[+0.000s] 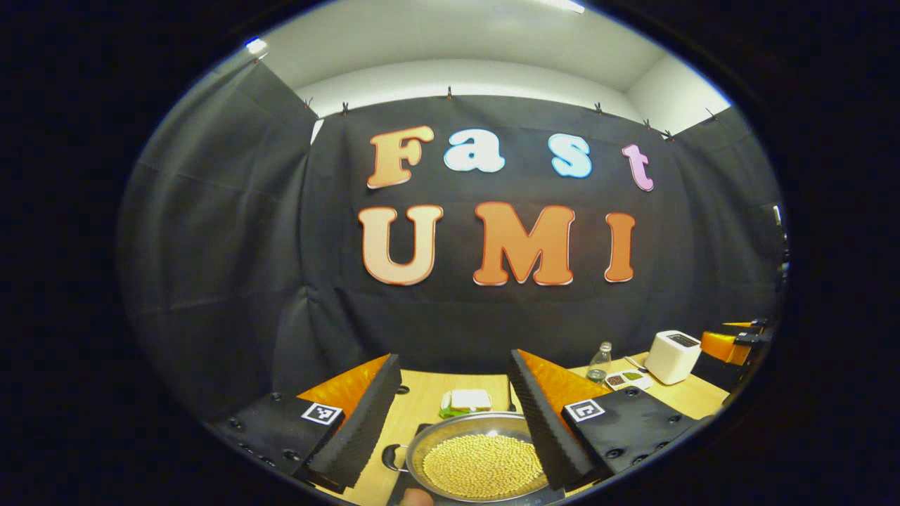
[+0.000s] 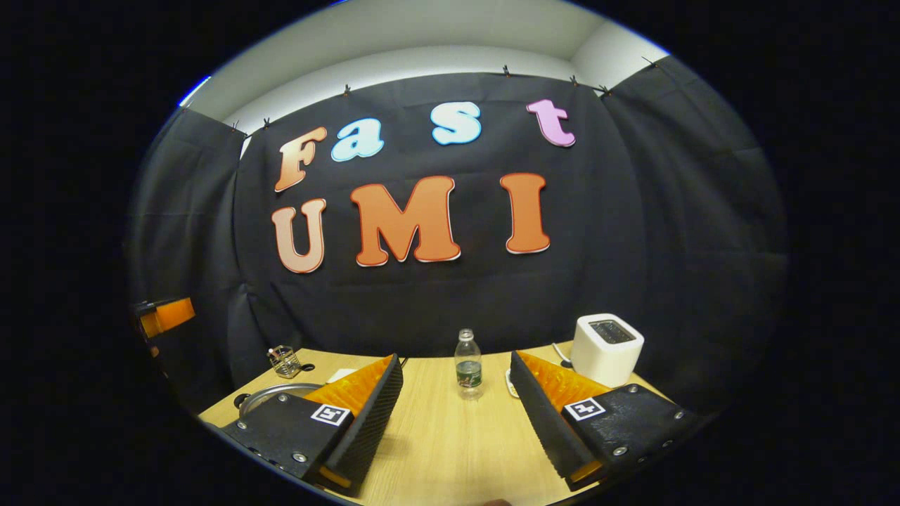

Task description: First push the handle of the pot to place it horizontally, then grasp the pot with both hands and set it on the induction cooktop.

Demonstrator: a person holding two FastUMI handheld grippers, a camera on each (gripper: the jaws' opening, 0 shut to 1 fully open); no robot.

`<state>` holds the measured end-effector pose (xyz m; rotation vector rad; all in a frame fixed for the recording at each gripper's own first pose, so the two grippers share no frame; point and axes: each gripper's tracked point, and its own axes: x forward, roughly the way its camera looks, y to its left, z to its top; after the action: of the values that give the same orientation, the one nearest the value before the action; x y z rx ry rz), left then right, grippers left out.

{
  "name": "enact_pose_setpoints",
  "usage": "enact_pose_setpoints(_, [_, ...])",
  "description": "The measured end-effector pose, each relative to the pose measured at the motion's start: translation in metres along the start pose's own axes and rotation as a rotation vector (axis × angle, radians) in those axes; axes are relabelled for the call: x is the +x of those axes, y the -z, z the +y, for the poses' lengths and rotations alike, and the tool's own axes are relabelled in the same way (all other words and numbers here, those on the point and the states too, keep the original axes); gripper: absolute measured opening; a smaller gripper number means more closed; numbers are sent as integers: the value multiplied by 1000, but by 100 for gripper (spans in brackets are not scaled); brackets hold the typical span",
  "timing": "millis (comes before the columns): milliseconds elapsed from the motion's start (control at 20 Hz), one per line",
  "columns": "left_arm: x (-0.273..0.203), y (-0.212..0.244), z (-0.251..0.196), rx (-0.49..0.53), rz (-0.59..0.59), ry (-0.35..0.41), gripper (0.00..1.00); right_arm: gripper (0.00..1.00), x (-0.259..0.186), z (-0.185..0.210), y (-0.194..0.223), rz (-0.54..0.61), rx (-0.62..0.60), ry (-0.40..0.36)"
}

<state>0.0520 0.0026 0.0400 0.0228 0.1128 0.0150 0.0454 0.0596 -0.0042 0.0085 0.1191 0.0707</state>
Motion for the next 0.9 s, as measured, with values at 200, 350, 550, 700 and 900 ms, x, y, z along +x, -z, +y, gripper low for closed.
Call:
enact_pose_setpoints(200, [-21, -40, -9, -15, -94, 3, 99, 100, -31, -15, -43, -78, -38, -13])
enact_pose_setpoints(350, [-39, -58, -12, -41, -129, 11, 99, 95, -50, -26, -67, -141, -55, -7])
enact_pose_setpoints(550, [-51, -48, -30, -65, -110, 38, 99, 95, -62, -33, -69, -172, -55, -7])
enact_pose_setpoints(700, [-52, -45, -35, -71, -92, 44, 100, 100, -61, -35, -63, -155, -54, -29])
enact_pose_setpoints(900, [-51, -45, -45, -69, -89, 57, 99, 95, -58, -43, -58, -139, -37, -30])
